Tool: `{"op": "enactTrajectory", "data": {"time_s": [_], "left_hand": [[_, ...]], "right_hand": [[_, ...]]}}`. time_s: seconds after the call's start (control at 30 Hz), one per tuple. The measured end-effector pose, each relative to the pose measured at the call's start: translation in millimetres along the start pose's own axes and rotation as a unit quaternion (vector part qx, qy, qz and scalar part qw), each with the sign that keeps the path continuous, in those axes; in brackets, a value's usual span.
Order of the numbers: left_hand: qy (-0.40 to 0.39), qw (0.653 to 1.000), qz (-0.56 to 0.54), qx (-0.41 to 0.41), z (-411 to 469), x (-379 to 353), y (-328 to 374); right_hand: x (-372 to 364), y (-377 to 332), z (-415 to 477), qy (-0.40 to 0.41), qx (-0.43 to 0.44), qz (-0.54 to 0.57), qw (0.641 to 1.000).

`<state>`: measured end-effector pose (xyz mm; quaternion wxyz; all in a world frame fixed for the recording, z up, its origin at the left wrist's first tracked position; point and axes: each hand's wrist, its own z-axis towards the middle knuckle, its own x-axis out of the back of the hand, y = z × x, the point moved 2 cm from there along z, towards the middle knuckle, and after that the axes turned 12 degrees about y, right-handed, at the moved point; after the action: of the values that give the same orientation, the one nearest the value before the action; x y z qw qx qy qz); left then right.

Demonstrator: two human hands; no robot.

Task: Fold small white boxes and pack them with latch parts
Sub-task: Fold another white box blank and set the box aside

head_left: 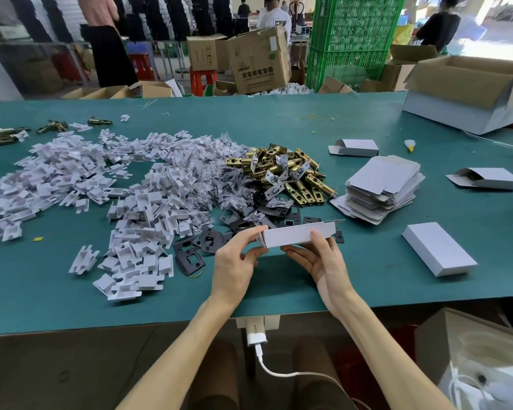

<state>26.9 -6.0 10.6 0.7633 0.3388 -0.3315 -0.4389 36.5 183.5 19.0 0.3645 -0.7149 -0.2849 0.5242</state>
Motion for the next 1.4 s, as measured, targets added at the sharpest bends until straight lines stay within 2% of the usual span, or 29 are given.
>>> {"op": "enactTrajectory", "data": {"time_s": [0.17, 0.43, 0.8, 0.97, 1.4], "left_hand": [[0.026, 0.999, 0.014, -0.037, 0.2, 2.8, 5.1], [0.021, 0.995, 0.021, -0.093, -2.4, 3.7, 11.3], [-0.015, 0.996, -0.012, -0.086, -0.7, 1.5, 14.2], [-0.034, 0.996, -0.073, -0.045, -0.7, 4.2, 20.7], [-0.05, 0.986, -0.112, 0.114, 2.6, 1.7, 7.5]], "right_hand": [[-0.6, -1.6, -1.1, 0.001, 0.002, 0.006, 1.0], [-0.3, -3.6, -2.1, 0.002, 0.002, 0.012, 1.0], [1.3, -3.1, -0.7, -0.003, -0.006, 0.036, 0.999], [1.5, -3.7, -1.3, -0.002, -0.002, 0.029, 1.0], [3.3, 0.4, -0.2, -0.016, 0.02, -0.006, 1.0]]}}
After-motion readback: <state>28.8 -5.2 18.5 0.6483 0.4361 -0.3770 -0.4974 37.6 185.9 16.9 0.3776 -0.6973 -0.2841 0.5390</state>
